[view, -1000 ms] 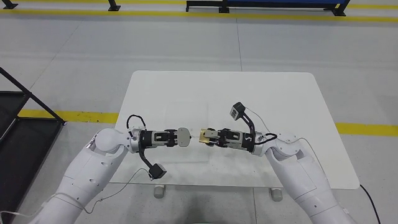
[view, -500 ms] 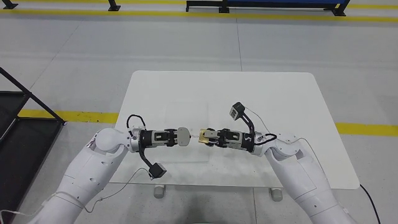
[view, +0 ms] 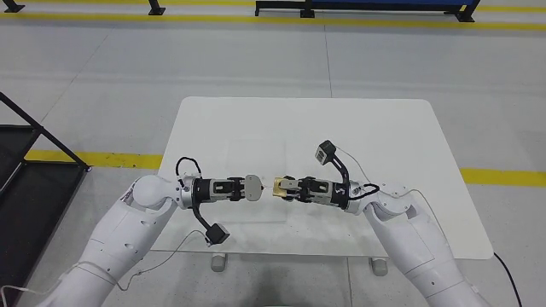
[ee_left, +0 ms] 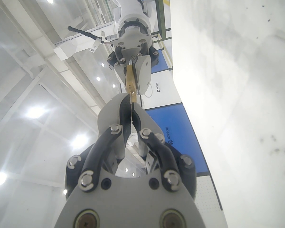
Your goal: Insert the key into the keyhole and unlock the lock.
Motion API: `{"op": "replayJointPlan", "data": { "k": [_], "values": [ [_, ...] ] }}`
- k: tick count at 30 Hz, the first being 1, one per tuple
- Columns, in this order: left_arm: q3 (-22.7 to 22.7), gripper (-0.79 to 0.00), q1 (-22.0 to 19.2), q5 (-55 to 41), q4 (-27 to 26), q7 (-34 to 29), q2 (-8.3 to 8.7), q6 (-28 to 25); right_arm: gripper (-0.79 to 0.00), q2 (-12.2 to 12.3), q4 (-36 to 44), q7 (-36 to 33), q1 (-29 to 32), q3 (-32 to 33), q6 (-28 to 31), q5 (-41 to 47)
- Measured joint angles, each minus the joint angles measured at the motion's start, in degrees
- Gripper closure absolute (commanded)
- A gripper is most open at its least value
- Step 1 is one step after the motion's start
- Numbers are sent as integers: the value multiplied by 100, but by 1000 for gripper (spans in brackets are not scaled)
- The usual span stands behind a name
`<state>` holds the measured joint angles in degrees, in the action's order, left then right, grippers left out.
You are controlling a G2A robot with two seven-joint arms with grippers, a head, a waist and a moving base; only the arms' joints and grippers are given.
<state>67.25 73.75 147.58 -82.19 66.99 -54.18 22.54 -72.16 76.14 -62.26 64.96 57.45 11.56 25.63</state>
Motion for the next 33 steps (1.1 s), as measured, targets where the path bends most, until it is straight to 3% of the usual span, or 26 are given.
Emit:
{"op": "replayJointPlan", "data": {
  "k": [33],
  "values": [
    [-57, 0, 43, 277, -91, -523, 17, -12, 0, 40, 72, 399, 46, -15, -165, -96]
  ]
}}
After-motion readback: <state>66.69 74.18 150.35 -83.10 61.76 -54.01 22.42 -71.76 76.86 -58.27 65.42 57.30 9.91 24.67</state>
